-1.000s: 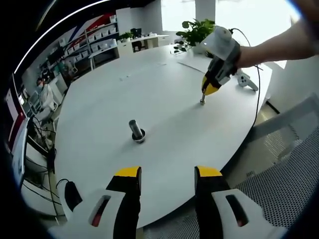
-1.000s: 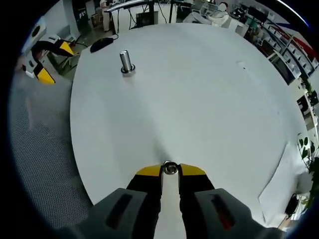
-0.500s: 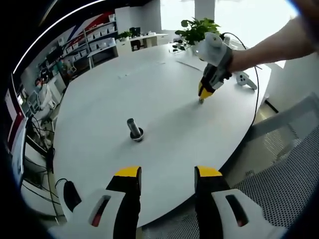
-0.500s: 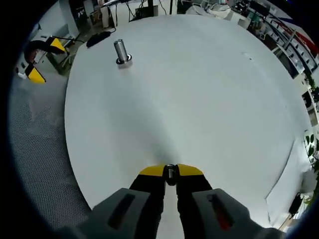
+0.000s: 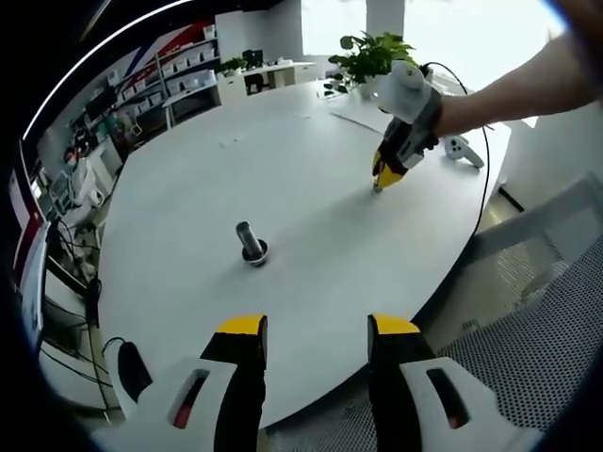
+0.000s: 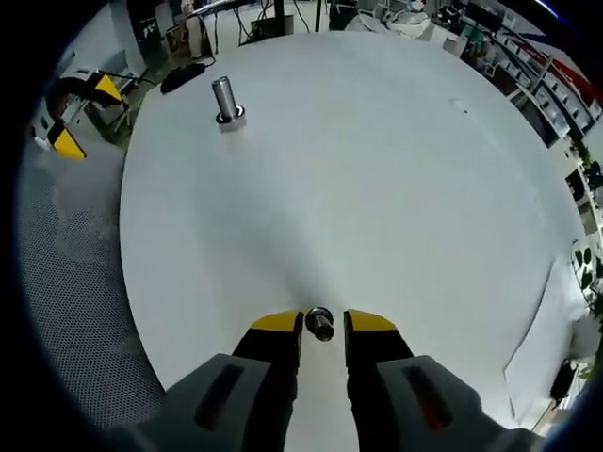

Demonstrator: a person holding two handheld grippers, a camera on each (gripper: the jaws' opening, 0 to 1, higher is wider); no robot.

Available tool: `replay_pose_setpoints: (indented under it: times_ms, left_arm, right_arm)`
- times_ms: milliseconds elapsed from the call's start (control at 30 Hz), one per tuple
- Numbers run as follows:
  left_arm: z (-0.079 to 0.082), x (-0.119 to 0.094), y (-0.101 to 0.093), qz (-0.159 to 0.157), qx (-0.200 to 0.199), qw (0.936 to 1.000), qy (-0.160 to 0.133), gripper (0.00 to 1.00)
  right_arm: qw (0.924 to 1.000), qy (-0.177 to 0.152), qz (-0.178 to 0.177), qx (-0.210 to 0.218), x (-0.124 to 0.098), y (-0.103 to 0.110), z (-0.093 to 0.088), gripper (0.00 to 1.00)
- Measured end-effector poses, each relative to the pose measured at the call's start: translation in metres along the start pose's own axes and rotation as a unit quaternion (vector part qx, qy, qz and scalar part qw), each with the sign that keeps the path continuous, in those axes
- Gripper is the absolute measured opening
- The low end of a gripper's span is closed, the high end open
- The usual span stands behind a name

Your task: Place the washer onto the threaded stud by aligning its center hole with the stud, sliding it down to the base, and recovering from edge contact or off-axis alignment until the washer reaches the visible bottom stop.

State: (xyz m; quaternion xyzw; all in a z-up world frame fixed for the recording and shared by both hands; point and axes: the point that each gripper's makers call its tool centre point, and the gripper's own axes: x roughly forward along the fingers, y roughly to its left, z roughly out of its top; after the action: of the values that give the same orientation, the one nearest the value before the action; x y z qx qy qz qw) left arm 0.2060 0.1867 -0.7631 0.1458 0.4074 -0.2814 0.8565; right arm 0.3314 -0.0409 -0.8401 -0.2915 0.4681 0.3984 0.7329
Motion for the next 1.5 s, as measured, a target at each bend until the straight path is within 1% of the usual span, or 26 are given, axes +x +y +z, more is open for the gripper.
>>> replay_pose_setpoints:
  times_ms: [33, 100, 167, 200, 300, 367, 433, 533, 633, 733, 833, 867, 933, 1000, 1067, 1133, 1267, 1367, 1467, 1500]
  left_arm:
    - [0.0, 0.0, -0.001, -0.001, 0.0, 1.0, 0.001, 0.41]
    - [0.0, 0.0, -0.001, -0.001, 0.001, 1.0, 0.001, 0.41]
    - [0.001, 0.0, 0.0, 0.0, -0.001, 1.0, -0.002, 0.41]
    - [0.001, 0.0, 0.0, 0.0, -0.003, 1.0, -0.003, 0.41]
    - [0.002, 0.0, 0.0, 0.0, -0.004, 1.0, -0.005, 0.41]
    - [0.002, 0.0, -0.001, -0.002, -0.004, 1.0, -0.005, 0.41]
    - [0.001, 0.0, -0.002, -0.005, -0.003, 1.0, -0.003, 0.41]
    - [0.0, 0.001, -0.004, -0.007, 0.0, 1.0, -0.001, 0.41]
    - [0.001, 0.001, -0.003, -0.006, -0.001, 1.0, -0.003, 0.41]
    - [0.001, 0.001, -0.003, -0.006, -0.002, 1.0, -0.002, 0.41]
    - [-0.001, 0.001, -0.004, -0.007, 0.0, 1.0, -0.001, 0.41]
    - [-0.001, 0.002, -0.004, -0.007, 0.0, 1.0, 0.0, 0.41]
    - [-0.001, 0.002, -0.004, -0.008, 0.002, 1.0, 0.0, 0.41]
    - [0.0, 0.002, -0.003, -0.007, 0.001, 1.0, 0.0, 0.41]
    - [0.001, 0.001, -0.002, -0.003, 0.0, 1.0, -0.003, 0.41]
    - [0.002, -0.001, 0.001, 0.001, -0.003, 1.0, -0.008, 0.41]
    - [0.006, -0.003, 0.005, 0.008, -0.007, 0.9998, -0.017, 0.41]
    - [0.008, -0.004, 0.007, 0.012, -0.011, 0.9996, -0.023, 0.41]
    - [0.012, -0.006, 0.009, 0.018, -0.012, 0.9993, -0.032, 0.41]
    - [0.013, -0.007, 0.01, 0.019, -0.012, 0.9991, -0.035, 0.41]
  right_arm:
    - [0.9999, -0.01, -0.002, 0.007, -0.003, 0.001, 0.003, 0.22]
    - [0.9997, -0.02, -0.009, 0.011, -0.008, -0.001, 0.005, 0.23]
    - [0.9985, -0.044, -0.019, 0.028, -0.015, -0.002, 0.01, 0.24]
    - [0.9973, -0.056, -0.022, 0.043, -0.02, -0.001, 0.011, 0.25]
    - [0.9959, -0.066, -0.027, 0.057, -0.028, 0.0, 0.008, 0.26]
    - [0.9933, -0.08, -0.029, 0.078, -0.035, 0.002, 0.007, 0.27]
    - [0.9879, -0.107, -0.031, 0.108, -0.044, 0.005, 0.01, 0.28]
    - [0.9829, -0.125, -0.043, 0.128, -0.056, 0.006, 0.008, 0.29]
    - [0.9742, -0.157, -0.061, 0.15, -0.072, 0.01, 0.011, 0.29]
    - [0.9683, -0.177, -0.066, 0.164, -0.083, 0.018, 0.013, 0.3]
    - [0.9606, -0.198, -0.076, 0.179, -0.095, 0.023, 0.019, 0.3]
    - [0.9534, -0.214, -0.078, 0.198, -0.101, 0.025, 0.023, 0.3]
    - [0.9425, -0.237, -0.078, 0.223, -0.108, 0.028, 0.03, 0.3]
    - [0.9328, -0.257, -0.083, 0.238, -0.117, 0.033, 0.037, 0.31]
    - [0.9294, -0.268, -0.088, 0.238, -0.123, 0.039, 0.042, 0.32]
    - [0.9239, -0.284, -0.097, 0.238, -0.13, 0.046, 0.048, 0.33]
    - [0.9211, -0.291, -0.1, 0.239, -0.136, 0.059, 0.052, 0.37]
    - [0.9082, -0.31, -0.102, 0.262, -0.143, 0.064, 0.055, 0.39]
    - [0.9002, -0.315, -0.105, 0.281, -0.144, 0.065, 0.056, 0.43]
    - [0.8993, -0.316, -0.107, 0.282, -0.143, 0.065, 0.056, 0.43]
